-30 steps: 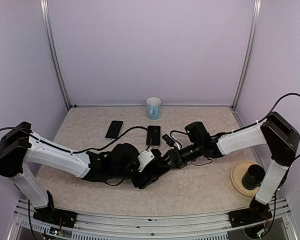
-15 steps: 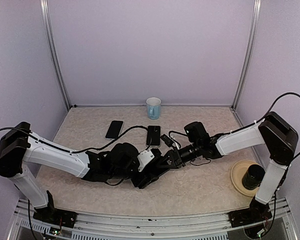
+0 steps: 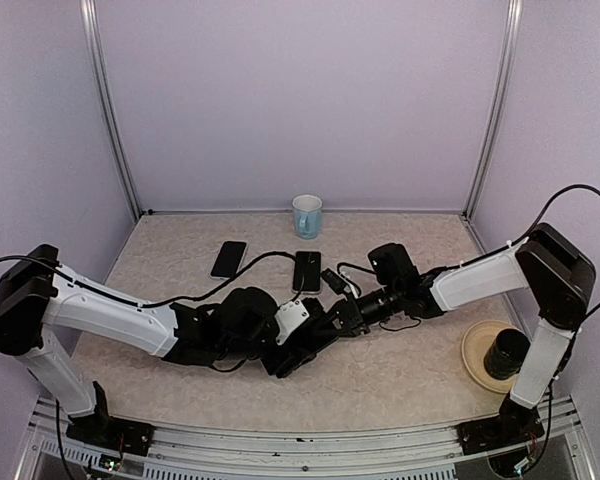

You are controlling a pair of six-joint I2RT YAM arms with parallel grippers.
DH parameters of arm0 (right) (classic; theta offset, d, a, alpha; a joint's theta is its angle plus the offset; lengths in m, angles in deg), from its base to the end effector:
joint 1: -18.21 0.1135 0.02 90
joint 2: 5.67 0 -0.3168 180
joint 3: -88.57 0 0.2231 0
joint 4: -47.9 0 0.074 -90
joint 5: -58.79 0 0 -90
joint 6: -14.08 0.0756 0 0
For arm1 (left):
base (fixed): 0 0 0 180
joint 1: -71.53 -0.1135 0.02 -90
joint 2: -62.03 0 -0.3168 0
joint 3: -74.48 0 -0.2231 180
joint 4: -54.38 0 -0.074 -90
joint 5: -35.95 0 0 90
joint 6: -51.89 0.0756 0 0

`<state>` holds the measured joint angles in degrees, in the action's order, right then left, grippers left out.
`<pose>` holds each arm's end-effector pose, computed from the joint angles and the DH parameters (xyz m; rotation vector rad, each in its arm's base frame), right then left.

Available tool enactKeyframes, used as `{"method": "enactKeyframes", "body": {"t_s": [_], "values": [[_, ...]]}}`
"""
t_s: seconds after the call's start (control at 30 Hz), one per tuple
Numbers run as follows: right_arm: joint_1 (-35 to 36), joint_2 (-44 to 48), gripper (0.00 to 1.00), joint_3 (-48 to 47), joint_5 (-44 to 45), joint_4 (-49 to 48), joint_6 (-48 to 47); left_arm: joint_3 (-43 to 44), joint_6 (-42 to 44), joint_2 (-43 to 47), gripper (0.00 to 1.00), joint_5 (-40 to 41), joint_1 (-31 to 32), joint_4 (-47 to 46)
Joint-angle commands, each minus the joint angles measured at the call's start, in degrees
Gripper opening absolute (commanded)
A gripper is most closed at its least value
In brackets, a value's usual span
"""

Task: Put the phone into the phone case
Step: Pass from the left arm to the right

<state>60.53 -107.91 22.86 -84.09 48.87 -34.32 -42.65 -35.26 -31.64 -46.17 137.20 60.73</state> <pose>0.2266 0.2879 0.2175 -0.6237 2.4758 1.7345 0.1539 -0.3152 0.2255 1.2022 1.9018 -0.4502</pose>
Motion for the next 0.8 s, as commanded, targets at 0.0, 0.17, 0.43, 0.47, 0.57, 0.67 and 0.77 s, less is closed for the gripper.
{"method": "enactKeyframes", "body": {"t_s": [0.0,0.17,0.43,0.47,0.57,0.67,0.77], "values": [[-0.18,2.53,0.00,0.31,-1.37,-0.85,-2.98,0.08,-1.63,4.08,0.80,2.39,0.12,-2.65],[-2.23,6.80,0.00,1.65,0.39,1.04,-4.21,-0.63,-2.60,7.39,0.98,4.69,0.10,-2.07],[-5.87,15.18,0.00,3.25,3.99,5.48,-8.30,-1.21,-5.49,15.38,0.99,11.05,0.03,-3.10],[-6.21,16.36,0.00,3.26,5.01,6.23,-9.12,-1.17,-6.68,16.09,0.99,11.90,-0.08,-3.35],[-7.33,19.88,0.00,4.07,7.63,7.16,-10.66,-0.81,-11.12,18.52,0.99,11.07,-1.50,-4.05],[-8.27,22.95,0.00,5.30,8.97,6.91,-11.06,0.70,-16.51,19.41,0.99,10.97,-2.78,-3.78],[-9.03,25.38,0.00,5.93,10.16,7.31,-11.57,2.66,-20.32,19.14,0.99,10.58,-2.75,-2.89]]}}
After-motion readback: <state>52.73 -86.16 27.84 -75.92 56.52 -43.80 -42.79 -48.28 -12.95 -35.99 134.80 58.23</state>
